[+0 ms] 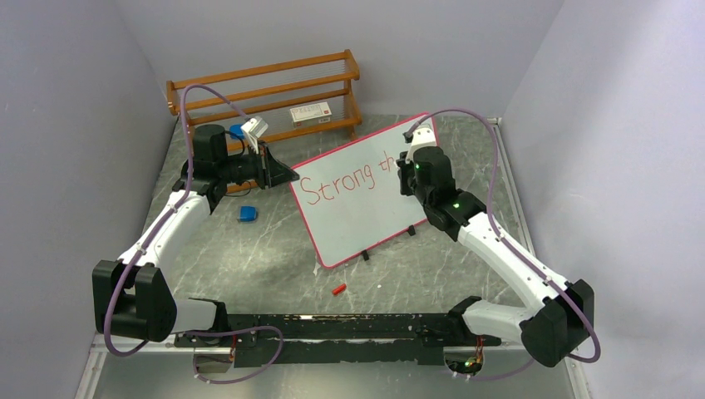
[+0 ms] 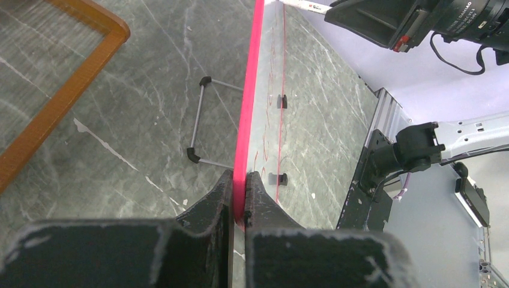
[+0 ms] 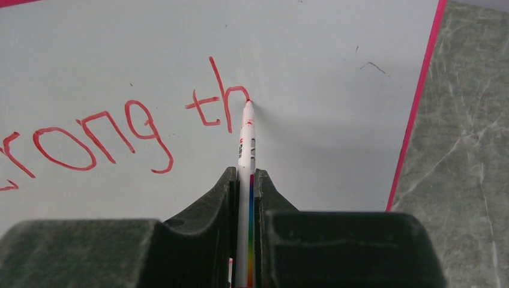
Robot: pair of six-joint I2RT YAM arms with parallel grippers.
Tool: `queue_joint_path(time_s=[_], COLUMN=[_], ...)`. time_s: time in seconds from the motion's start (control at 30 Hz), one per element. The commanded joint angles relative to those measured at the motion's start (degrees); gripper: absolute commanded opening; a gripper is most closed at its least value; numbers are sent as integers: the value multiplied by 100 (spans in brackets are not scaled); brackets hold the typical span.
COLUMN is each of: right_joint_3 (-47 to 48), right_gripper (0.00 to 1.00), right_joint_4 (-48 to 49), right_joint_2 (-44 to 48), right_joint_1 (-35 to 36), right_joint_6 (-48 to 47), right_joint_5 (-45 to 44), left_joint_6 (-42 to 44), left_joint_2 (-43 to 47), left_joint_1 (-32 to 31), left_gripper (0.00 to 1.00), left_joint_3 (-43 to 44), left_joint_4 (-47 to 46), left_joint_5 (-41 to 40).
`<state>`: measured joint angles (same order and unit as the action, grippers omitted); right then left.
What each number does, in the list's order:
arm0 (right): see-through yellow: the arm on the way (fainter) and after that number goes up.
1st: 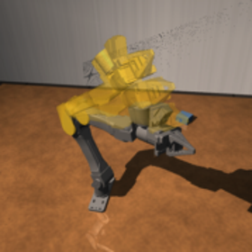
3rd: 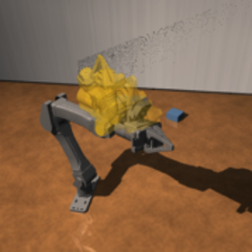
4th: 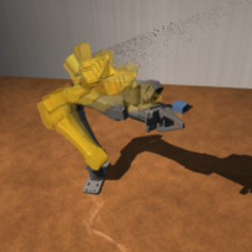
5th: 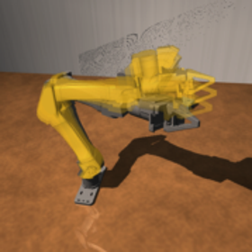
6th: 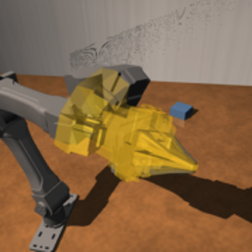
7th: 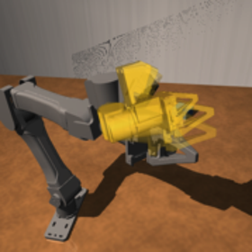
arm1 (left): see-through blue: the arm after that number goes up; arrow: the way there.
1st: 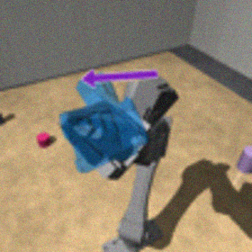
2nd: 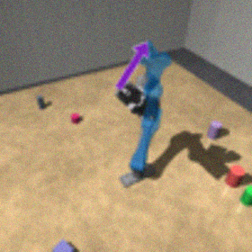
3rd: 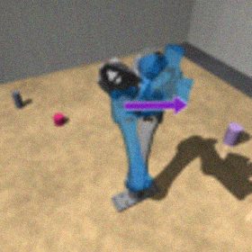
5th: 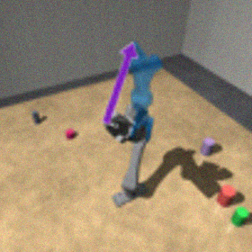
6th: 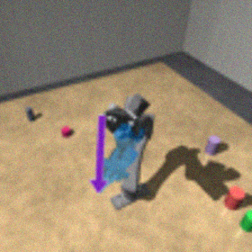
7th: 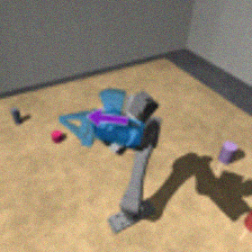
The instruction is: Write a sentence on the whiteboard
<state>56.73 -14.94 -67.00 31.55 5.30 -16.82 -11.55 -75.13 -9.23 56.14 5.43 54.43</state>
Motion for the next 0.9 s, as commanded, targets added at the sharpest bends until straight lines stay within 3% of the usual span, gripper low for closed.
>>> queue_joint_path(time_s=[0.0, 0.87], right_joint_3=[-167, 16], right_gripper=[0, 0], right_joint_4=[-204, -153], right_joint_2=[95, 435], right_joint_1=[-52, -212], right_joint_6=[80, -63], right_joint_5=[94, 44], left_joint_6=[426, 456], left_joint_2=[-195, -160], left_joint_1=[-200, -202], left_gripper=[5, 5], left_joint_3=[-86, -70], left_joint_4=[466, 502], left_joint_5=[-232, -266])
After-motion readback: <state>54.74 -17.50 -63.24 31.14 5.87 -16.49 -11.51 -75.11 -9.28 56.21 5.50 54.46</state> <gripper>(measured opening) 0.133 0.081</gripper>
